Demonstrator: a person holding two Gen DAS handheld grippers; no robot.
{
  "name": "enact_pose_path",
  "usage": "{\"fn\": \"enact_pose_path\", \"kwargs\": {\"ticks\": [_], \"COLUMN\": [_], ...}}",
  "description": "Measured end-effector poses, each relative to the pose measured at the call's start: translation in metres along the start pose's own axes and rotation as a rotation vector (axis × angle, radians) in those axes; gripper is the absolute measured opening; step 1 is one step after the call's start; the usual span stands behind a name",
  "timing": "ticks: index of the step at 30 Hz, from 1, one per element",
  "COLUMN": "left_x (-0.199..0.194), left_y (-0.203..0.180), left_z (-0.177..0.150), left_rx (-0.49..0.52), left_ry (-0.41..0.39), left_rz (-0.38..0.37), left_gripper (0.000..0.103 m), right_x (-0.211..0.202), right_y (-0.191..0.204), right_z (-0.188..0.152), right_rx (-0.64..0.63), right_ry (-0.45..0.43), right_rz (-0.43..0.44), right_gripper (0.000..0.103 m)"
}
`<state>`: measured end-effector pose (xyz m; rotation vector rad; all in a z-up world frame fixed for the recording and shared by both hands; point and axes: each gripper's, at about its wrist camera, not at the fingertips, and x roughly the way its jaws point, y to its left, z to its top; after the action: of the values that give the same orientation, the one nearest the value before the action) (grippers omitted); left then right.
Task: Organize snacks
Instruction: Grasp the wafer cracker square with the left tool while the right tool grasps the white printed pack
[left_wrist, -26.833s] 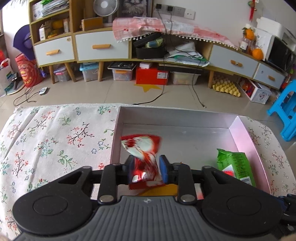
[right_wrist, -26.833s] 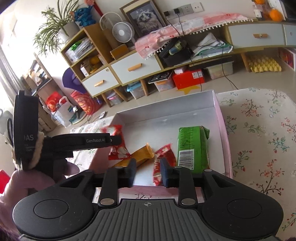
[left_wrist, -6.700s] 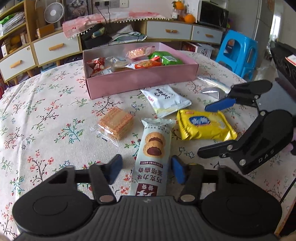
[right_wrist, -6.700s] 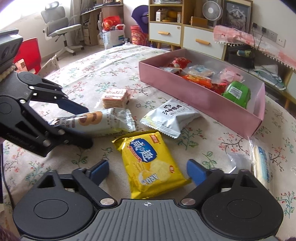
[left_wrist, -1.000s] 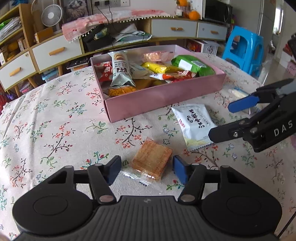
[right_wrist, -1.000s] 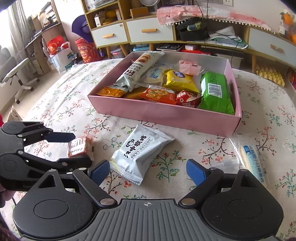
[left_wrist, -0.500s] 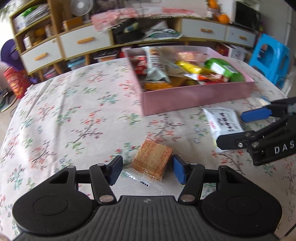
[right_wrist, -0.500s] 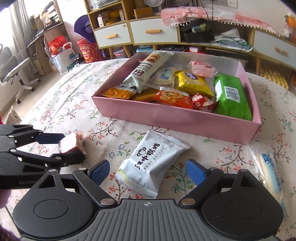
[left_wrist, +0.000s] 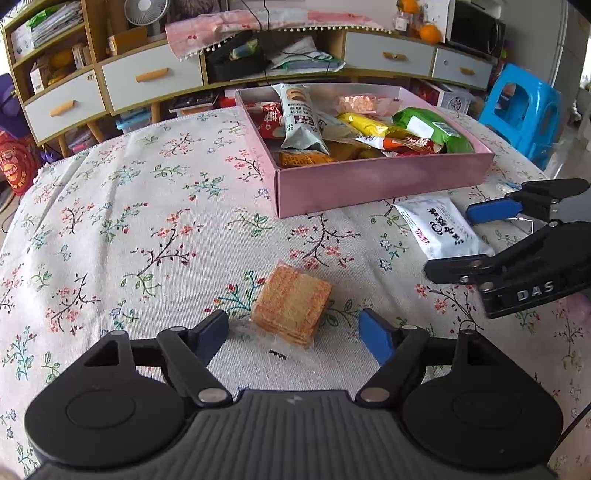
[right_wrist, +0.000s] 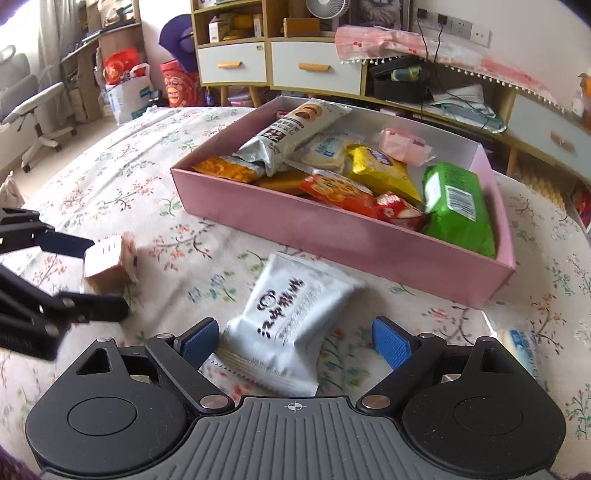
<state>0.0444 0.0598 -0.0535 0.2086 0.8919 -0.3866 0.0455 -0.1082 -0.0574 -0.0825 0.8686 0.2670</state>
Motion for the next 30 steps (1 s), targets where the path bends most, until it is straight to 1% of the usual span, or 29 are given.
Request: {"fn": "enact_pose_path", "kwargs": {"ticks": [2, 5, 10, 13, 17, 21, 23, 26, 29, 30], "left_x": [0.0, -0.001, -0.001, -0.001, -0.002, -0.003, -0.003, -0.003, -0.004, -0.004], "left_y": [0.001, 0.003, 0.004, 0.003, 0.003, 0.007, 0.009, 0.007, 0.005, 0.005], "left_z": [0.0, -0.002, -0.002, -0.001, 0.0, 0.001, 0.001, 0.001, 0.001, 0.002], "left_rx": [-0.001, -0.009, -0.016, -0.008, -0.005, -0.028, -0.037, -0.035, -0.033, -0.034], "left_ry": [0.002, 0.001, -0.008, -0.015, -0.026, -0.034, -0.035, -0.037, -0.037, -0.036], "left_rz": [-0.004, -0.009, -0.012, -0.013, -0.004, 0.001, -0.002, -0.003, -0.007, -0.007], "left_gripper": [0.077, 0.078, 0.077, 0.073, 0.063, 0.053, 0.052, 0.05, 0.049, 0.049], "right_x": [-0.003, -0.006, -0.006, -0.004, -0.001, 0.0, -0.001, -0.002, -0.004, -0.004], "right_y": [-0.008, -0.018, -0.015, -0.008, 0.001, 0.002, 0.001, -0.002, -0.002, -0.002], "right_z": [-0.003, -0.007, -0.008, -0.005, -0.001, 0.0, 0.0, 0.001, 0.002, 0.002], "right_rx": [-0.004, 0.022, 0.005, -0.012, -0.029, -0.024, -0.011, 0.003, 0.006, 0.006], "right_ry": [0.005, 0.007, -0.002, -0.006, -0.01, -0.012, -0.015, -0.018, -0.021, -0.021], "right_rz": [-0.008, -0.008, 0.012, 0.042, 0.056, 0.052, 0.054, 0.055, 0.058, 0.059], "right_gripper": [0.097, 0.097, 0.097, 0.097, 0.097, 0.095, 0.094, 0.088, 0.075, 0.07]}}
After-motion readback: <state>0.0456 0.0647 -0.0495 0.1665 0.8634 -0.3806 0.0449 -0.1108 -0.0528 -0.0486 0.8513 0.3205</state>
